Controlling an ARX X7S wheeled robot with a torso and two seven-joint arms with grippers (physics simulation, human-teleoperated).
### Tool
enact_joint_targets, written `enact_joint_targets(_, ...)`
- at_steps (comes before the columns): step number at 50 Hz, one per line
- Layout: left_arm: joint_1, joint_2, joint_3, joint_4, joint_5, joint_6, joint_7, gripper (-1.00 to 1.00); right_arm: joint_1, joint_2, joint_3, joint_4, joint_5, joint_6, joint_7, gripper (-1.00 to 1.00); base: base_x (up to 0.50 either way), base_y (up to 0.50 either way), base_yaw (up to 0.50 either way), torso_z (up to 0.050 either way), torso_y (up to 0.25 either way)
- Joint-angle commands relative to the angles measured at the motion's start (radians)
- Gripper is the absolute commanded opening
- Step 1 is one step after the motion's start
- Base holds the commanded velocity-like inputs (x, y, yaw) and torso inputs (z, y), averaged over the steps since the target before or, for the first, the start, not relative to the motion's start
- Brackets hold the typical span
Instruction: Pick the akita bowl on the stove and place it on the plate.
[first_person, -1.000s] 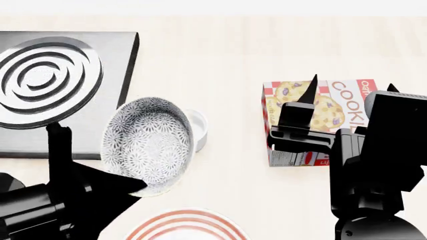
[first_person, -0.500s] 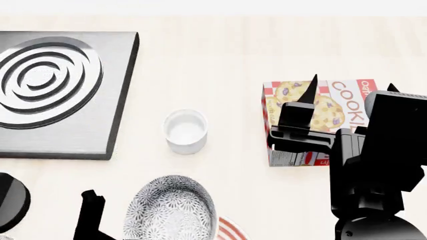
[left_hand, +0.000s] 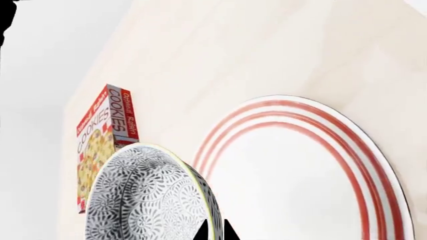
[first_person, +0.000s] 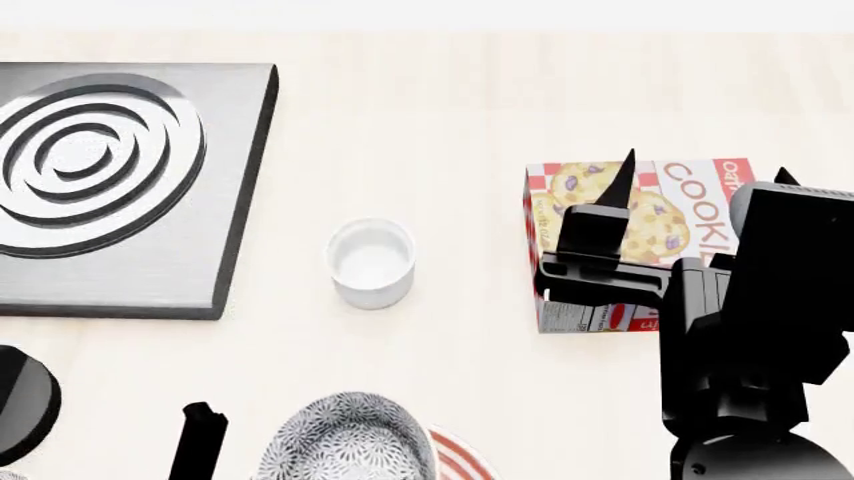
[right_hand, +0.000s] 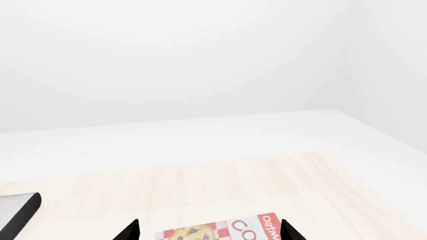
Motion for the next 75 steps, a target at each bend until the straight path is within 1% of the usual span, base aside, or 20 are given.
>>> enact_joint_targets(1,-0.007,0.035,-0.044,-0.01,-0.045,-0.036,0.031,-1.0,-0.003,-0.013,0.017,0.003,-0.014,-0.006,-0.015,1.0,0.0,0.0,0.0,0.0,0.0)
enact_joint_targets(5,-0.007,0.043,-0.058,-0.007,-0.076,-0.048,0.032,-1.0,-0.003,-0.013,0.016,0.003,-0.013,-0.007,-0.014,1.0,0.0,0.0,0.0,0.0,0.0)
enact_joint_targets(15,0.006,0.053,-0.06,-0.016,-0.084,-0.054,0.016,-1.0,-0.003,-0.01,0.014,0.004,-0.009,-0.009,-0.011,1.0,0.0,0.0,0.0,0.0,0.0)
enact_joint_targets(44,0.074,0.052,-0.017,-0.044,-0.05,-0.041,-0.027,-1.0,-0.001,-0.003,0.011,0.003,0.002,-0.01,-0.001,1.0,0.0,0.0,0.0,0.0,0.0)
enact_joint_targets(75,0.113,0.052,0.013,-0.06,-0.026,-0.034,-0.046,-1.0,-0.001,0.004,0.007,0.006,0.012,-0.017,0.008,1.0,0.0,0.0,0.0,0.0,0.0)
